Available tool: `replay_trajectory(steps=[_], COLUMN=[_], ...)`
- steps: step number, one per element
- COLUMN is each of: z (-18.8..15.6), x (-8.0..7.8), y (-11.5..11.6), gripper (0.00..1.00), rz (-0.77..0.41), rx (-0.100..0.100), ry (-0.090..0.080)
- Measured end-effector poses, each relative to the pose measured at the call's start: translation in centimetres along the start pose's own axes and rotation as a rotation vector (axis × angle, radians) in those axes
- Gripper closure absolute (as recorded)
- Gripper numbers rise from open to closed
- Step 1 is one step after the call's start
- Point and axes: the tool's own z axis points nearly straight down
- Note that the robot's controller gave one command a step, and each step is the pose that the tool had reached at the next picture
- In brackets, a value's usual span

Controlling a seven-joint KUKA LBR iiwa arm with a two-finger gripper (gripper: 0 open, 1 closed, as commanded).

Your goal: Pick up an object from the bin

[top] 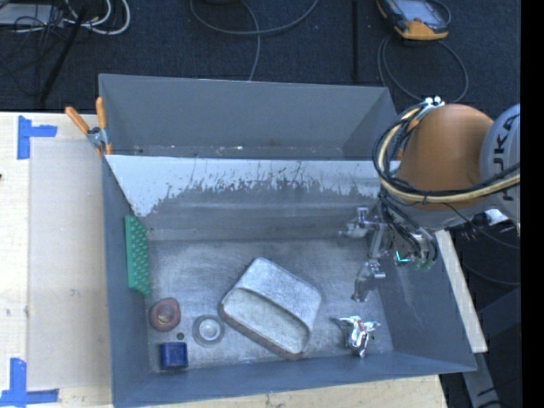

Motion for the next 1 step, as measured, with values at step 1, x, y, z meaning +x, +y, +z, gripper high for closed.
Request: replay_trajectory(steps=[1], z=[5.41], x=[6.47], y=[-1.84], gripper=[0.00], rz=[-0.217], rx=[0.000], ry=[-0.003])
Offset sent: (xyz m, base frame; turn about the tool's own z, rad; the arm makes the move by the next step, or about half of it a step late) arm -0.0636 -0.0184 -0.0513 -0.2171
